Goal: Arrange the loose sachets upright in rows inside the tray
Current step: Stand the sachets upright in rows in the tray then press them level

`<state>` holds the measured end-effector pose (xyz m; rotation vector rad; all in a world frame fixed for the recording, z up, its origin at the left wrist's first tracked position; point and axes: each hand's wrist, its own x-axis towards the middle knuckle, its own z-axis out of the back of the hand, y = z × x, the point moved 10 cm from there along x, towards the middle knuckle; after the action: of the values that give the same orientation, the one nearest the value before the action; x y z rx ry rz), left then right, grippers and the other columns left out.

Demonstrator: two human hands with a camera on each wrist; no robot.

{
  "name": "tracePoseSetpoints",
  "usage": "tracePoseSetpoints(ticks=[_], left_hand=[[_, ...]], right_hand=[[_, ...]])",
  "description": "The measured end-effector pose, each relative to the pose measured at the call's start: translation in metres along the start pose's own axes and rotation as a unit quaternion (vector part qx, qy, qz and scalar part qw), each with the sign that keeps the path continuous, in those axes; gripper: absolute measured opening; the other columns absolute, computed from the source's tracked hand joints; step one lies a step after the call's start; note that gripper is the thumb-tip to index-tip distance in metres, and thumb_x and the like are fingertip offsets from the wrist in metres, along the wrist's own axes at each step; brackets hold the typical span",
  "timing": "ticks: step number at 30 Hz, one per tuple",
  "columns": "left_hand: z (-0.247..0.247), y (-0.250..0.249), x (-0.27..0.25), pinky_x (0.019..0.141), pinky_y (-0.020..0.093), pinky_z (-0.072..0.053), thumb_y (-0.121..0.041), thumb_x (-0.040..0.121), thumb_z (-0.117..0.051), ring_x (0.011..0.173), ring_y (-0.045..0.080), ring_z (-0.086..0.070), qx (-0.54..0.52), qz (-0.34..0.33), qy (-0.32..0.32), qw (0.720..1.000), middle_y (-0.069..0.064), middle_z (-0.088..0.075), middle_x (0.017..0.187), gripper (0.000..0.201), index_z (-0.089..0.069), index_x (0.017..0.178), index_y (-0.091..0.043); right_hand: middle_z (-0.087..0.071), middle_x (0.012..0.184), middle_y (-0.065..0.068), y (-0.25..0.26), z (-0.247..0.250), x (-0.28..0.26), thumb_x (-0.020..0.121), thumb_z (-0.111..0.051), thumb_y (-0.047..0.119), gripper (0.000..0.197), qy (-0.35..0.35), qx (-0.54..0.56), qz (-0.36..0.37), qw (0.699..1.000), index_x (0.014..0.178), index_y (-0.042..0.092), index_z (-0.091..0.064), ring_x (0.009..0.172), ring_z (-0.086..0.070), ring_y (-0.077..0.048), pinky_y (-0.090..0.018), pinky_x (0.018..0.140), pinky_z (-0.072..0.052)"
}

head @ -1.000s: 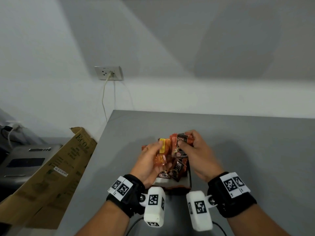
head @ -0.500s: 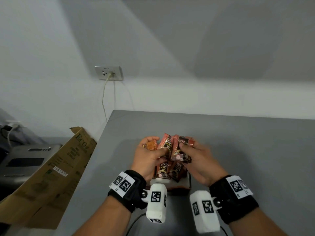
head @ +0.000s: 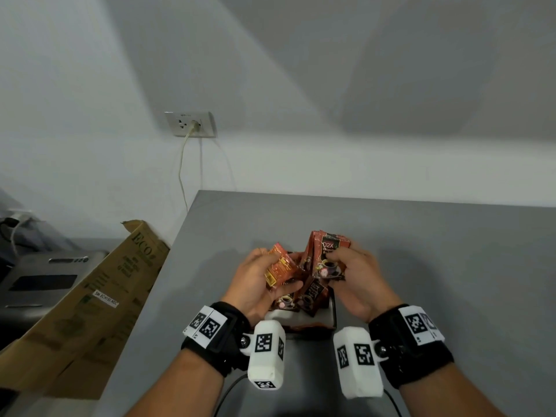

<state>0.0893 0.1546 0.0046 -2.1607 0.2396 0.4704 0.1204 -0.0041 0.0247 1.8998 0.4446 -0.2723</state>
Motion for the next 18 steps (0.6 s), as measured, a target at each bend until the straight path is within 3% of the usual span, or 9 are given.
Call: tracePoseSetpoints(ticks=[4, 7, 10, 13, 15, 18], left_hand=[[0.006, 0.006, 0.002, 0.046, 0.029, -0.049, -0.021, 0.101, -0.051, 0.06, 0.024, -0.063, 0.032, 0.011, -0.022, 0.999, 0.016, -0.07, 0.086, 0.014, -0.047, 0.108, -0.009], [0.011, 0.009, 0.001, 0.053, 0.026, -0.042, -0.024, 0.086, -0.061, 0.062, 0.016, -0.051, 0.004, 0.009, -0.023, 1.0, 0.011, -0.061, 0.089, 0.023, -0.054, 0.102, -0.01], [0.002, 0.01, -0.006, 0.055, 0.026, -0.042, -0.026, 0.087, -0.056, 0.059, 0.013, -0.052, -0.034, 0.014, 0.006, 0.999, 0.008, -0.064, 0.083, 0.02, -0.065, 0.088, -0.009], [-0.002, 0.012, -0.009, 0.053, 0.027, -0.039, -0.021, 0.085, -0.048, 0.052, 0.012, -0.054, -0.035, 0.007, 0.02, 0.999, 0.003, -0.061, 0.069, 0.021, -0.053, 0.067, -0.012], [0.005, 0.017, -0.008, 0.054, 0.028, -0.036, -0.01, 0.083, -0.051, 0.056, 0.014, -0.048, 0.009, 0.003, 0.001, 1.0, 0.003, -0.053, 0.067, 0.022, -0.048, 0.062, -0.014], [0.019, 0.014, -0.005, 0.052, 0.029, -0.043, 0.015, 0.086, -0.052, 0.064, 0.02, -0.058, 0.11, -0.036, -0.04, 0.992, 0.012, -0.06, 0.083, 0.028, -0.055, 0.078, -0.012]], right_hand=[[-0.071, 0.082, -0.013, -0.005, -0.001, -0.006, 0.092, -0.046, -0.007, 0.021, 0.004, -0.018, -0.007, 1.0, 0.104, 0.003, -0.061, 0.069, -0.067, -0.022, -0.036, 0.064, -0.052], [-0.07, 0.088, -0.014, -0.011, 0.003, -0.01, 0.092, -0.048, -0.005, 0.023, -0.007, -0.046, -0.01, 0.999, 0.11, 0.003, -0.06, 0.074, -0.066, -0.023, -0.033, 0.06, -0.052], [-0.069, 0.101, -0.021, -0.02, 0.008, -0.011, 0.09, -0.049, -0.006, 0.028, -0.019, -0.04, -0.011, 0.999, 0.115, 0.001, -0.06, 0.083, -0.065, -0.026, -0.034, 0.064, -0.053], [-0.066, 0.106, -0.026, -0.028, 0.008, -0.012, 0.088, -0.047, -0.009, 0.033, -0.021, 0.007, -0.015, 1.0, 0.118, -0.002, -0.058, 0.083, -0.067, -0.027, -0.034, 0.061, -0.054], [-0.065, 0.102, -0.025, -0.032, 0.008, -0.012, 0.087, -0.045, -0.009, 0.035, -0.026, 0.037, -0.015, 0.999, 0.12, -0.006, -0.056, 0.077, -0.067, -0.026, -0.034, 0.058, -0.054], [-0.063, 0.102, -0.028, -0.034, 0.012, -0.013, 0.086, -0.042, -0.007, 0.039, -0.031, 0.071, -0.008, 0.997, 0.124, -0.011, -0.053, 0.084, -0.063, -0.034, -0.039, 0.065, -0.055]])
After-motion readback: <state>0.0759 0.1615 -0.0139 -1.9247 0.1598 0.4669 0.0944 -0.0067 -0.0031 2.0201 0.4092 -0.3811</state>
